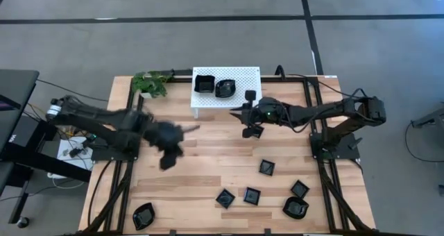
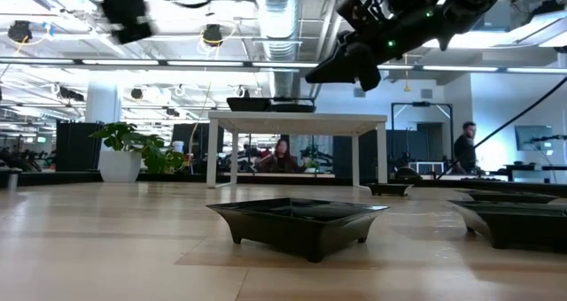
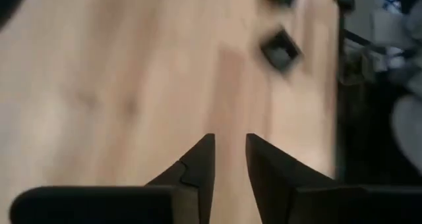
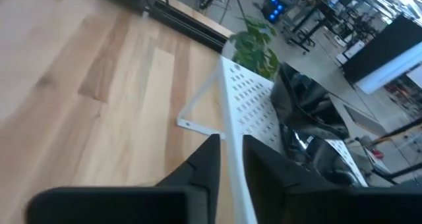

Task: Pick & Place Mini shaped plates
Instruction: Stack the black leaf-shaped plate on top of the black leaf-shaped plates on the shelf

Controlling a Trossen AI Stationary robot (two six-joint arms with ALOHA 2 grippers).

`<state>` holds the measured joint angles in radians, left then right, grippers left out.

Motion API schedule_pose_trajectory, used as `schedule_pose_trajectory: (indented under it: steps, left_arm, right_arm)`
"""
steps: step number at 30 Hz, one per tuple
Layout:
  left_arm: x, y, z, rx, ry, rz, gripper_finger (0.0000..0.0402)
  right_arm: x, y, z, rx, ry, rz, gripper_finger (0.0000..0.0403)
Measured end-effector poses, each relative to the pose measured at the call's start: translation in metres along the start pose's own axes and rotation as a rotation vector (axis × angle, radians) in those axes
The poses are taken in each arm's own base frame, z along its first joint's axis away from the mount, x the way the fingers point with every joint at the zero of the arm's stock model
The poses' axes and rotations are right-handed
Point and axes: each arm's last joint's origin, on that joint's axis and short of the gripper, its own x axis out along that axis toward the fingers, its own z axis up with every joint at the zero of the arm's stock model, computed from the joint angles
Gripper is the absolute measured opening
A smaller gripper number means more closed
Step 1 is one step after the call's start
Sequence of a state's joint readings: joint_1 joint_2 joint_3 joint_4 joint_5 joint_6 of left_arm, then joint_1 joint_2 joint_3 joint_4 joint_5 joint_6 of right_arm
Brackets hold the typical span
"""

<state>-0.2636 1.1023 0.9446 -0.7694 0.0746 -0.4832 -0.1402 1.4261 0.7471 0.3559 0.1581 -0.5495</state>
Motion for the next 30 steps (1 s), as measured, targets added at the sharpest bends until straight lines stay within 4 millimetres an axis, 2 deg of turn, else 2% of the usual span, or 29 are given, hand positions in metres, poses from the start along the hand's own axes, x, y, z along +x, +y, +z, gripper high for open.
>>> schedule_pose_trajectory:
  steps: [6, 11, 22, 30]
  left_arm:
    - [0.021, -0.028, -0.058, -0.286, 0.186, -0.033, 0.0101]
    - [0.041, -0.049, -0.092, -0.397, 0.338, 0.031, 0.0101]
    - [0.075, -0.085, -0.144, -0.465, 0.541, 0.146, 0.0097]
    - [0.078, -0.099, -0.168, -0.500, 0.575, 0.174, 0.0097]
  right_arm:
    - [-0.001, 0.002, 0.007, 0.004, -0.055, -0.014, 0.0108]
    - [-0.001, 0.000, 0.010, 0.010, -0.086, -0.034, 0.0131]
    - [-0.003, 0.003, 0.020, 0.016, -0.163, -0.048, 0.0142]
    - [-0.006, 0.005, 0.029, 0.024, -0.231, -0.064, 0.0137]
